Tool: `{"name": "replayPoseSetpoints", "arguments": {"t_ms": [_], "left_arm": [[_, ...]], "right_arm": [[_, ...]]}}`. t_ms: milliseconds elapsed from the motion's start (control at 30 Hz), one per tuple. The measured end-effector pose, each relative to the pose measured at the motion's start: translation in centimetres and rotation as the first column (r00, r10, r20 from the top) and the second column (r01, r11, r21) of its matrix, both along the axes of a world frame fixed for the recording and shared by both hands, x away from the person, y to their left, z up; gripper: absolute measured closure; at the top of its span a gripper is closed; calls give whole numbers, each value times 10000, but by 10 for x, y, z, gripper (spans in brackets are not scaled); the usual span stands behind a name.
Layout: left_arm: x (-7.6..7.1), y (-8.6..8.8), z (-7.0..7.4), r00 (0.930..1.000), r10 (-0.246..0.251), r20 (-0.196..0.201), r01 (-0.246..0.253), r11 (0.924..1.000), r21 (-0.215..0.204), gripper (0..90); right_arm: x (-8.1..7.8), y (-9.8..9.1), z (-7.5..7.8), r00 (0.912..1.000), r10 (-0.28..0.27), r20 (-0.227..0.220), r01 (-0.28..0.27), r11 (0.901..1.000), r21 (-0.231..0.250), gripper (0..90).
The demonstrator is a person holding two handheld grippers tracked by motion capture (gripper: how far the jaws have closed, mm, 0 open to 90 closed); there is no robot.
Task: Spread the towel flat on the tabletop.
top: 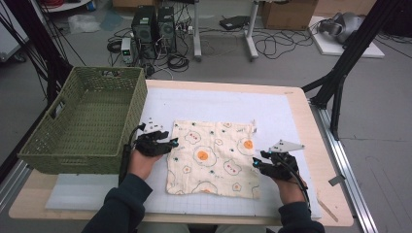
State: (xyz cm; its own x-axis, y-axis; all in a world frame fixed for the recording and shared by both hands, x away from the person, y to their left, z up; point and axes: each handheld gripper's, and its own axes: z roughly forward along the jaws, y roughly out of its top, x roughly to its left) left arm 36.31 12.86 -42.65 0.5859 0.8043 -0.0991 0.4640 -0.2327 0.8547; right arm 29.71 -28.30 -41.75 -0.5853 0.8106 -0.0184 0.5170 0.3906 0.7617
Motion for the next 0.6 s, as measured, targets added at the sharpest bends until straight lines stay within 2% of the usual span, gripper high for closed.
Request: {"name": "replayPoseSetpoints", "arguments": {"t_ms": [100, 133, 167, 200, 300, 367, 400, 433, 500, 533, 600], "left_arm": [[11, -3, -1, 9995, 263, 200, -258, 9993, -268, 506], [15, -4, -2, 9996, 285, 57, -284, 9994, -174, 504], [19, -5, -5, 9995, 314, -60, -314, 9995, -2, 496], [22, -7, -8, 9992, 369, -163, -369, 9993, 26, 495], [32, -9, -12, 9977, 542, -401, -532, 9983, 251, 495], [37, -10, -13, 9965, 794, -250, -789, 9967, 210, 500], [40, -10, -13, 9956, 848, -392, -835, 9960, 329, 511], [44, -11, -15, 9955, 818, -472, -789, 9951, 598, 509], [49, -12, -17, 9945, 900, -532, -865, 9942, 639, 524], [51, -13, -18, 9943, 861, -630, -809, 9934, 807, 544], [55, -16, -20, 9943, 775, -729, -702, 9928, 974, 592]], "right_arm": [[17, 3, 0, 9998, -137, 136, 138, 9999, -67, 518], [22, 5, 0, 9997, -201, 154, 203, 9997, -121, 491], [28, 6, -1, 9987, -434, 281, 442, 9987, -268, 477], [34, 8, -2, 9973, -705, 227, 712, 9969, -346, 471], [52, 14, -8, 9948, -979, 285, 996, 9928, -667, 427], [64, 18, -12, 9930, -1143, 299, 1161, 9910, -670, 412], [70, 18, -13, 9916, -1267, 264, 1280, 9902, -564, 405], [76, 19, -14, 9899, -1397, 219, 1405, 9893, -382, 409], [84, 22, -17, 9887, -1490, 148, 1493, 9886, -205, 464], [88, 24, -20, 9881, -1528, 182, 1533, 9876, -342, 507], [93, 27, -25, 9854, -1700, -32, 1696, 9841, -521, 578]]}}
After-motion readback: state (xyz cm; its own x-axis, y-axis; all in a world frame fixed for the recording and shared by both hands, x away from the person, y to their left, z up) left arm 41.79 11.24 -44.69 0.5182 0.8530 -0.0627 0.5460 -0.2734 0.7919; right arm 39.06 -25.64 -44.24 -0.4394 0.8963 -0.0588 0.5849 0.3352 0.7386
